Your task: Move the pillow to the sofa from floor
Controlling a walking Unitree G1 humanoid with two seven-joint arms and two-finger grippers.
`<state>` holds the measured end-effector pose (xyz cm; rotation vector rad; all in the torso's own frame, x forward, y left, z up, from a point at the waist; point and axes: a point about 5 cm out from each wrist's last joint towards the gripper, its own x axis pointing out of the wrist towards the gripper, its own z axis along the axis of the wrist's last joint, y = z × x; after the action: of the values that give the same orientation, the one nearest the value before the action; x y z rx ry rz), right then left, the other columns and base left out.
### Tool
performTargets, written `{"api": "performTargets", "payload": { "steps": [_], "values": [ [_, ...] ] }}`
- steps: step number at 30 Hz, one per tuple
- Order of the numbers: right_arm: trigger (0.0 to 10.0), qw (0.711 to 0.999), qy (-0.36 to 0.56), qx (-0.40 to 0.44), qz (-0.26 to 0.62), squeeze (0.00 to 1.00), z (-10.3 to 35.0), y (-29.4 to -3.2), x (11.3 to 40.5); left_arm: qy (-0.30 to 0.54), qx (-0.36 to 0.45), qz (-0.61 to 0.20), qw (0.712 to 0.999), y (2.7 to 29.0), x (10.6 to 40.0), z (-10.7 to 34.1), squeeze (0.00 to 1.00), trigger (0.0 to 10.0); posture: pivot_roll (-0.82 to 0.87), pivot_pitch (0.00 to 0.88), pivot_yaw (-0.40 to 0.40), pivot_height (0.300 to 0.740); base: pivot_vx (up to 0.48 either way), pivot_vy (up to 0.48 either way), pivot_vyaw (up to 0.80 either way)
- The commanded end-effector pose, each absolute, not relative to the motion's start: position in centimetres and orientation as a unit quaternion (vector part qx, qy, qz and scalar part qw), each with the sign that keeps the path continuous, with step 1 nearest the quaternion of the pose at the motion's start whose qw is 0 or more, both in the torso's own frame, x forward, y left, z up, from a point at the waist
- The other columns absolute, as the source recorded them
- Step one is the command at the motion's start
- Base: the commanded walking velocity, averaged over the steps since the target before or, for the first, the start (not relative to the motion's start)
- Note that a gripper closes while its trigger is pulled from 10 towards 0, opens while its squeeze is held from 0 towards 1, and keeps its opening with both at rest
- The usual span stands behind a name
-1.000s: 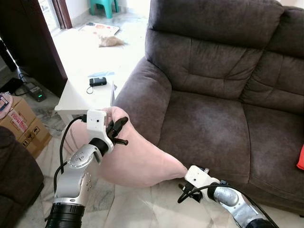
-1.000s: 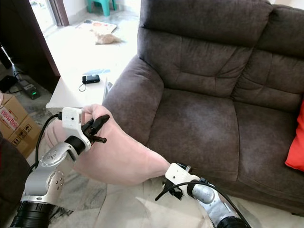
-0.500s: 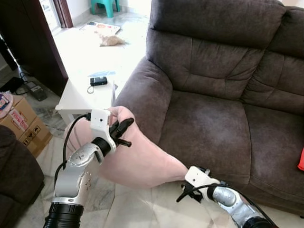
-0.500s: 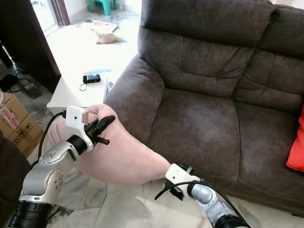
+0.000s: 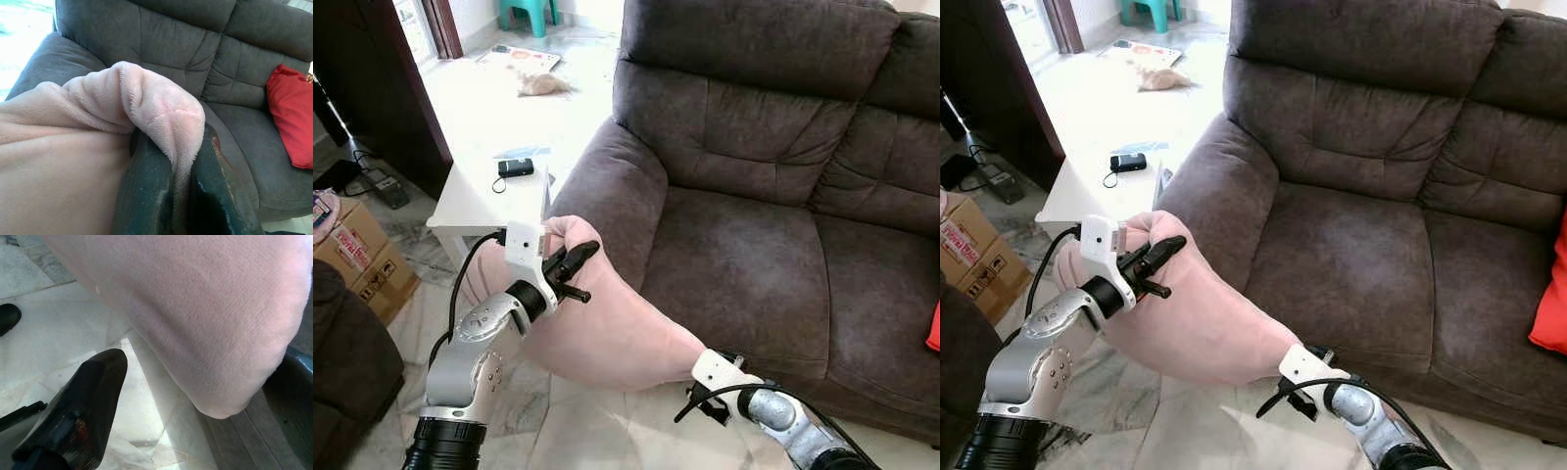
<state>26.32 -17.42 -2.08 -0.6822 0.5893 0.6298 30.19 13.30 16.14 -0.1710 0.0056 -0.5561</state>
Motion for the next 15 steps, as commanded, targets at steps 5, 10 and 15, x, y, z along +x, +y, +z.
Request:
{"api": "performTargets", "payload": {
  "steps": [5,10,15],
  "values": [
    [10.0,0.864,0.280,-0.306,0.286,0.00,-2.22,-17.42,26.22,-0.060,-0.090,-0.322,0.941,12.17,29.55,19.09,0.00,10.0,0.04,0.090,-0.059,0.740,0.000,0.000,0.00],
    [10.0,0.864,0.280,-0.306,0.286,0.00,-2.22,-17.42,26.22,-0.060,-0.090,-0.322,0.941,12.17,29.55,19.09,0.00,10.0,0.04,0.090,-0.059,0.740,0.000,0.000,0.00],
    [0.0,0.877,0.274,-0.281,0.276,0.00,-2.11,-17.16,26.34,-0.056,-0.094,-0.329,0.938,12.06,29.39,19.00,0.00,10.0,0.04,0.091,-0.058,0.740,0.000,0.000,0.00]
  ]
}}
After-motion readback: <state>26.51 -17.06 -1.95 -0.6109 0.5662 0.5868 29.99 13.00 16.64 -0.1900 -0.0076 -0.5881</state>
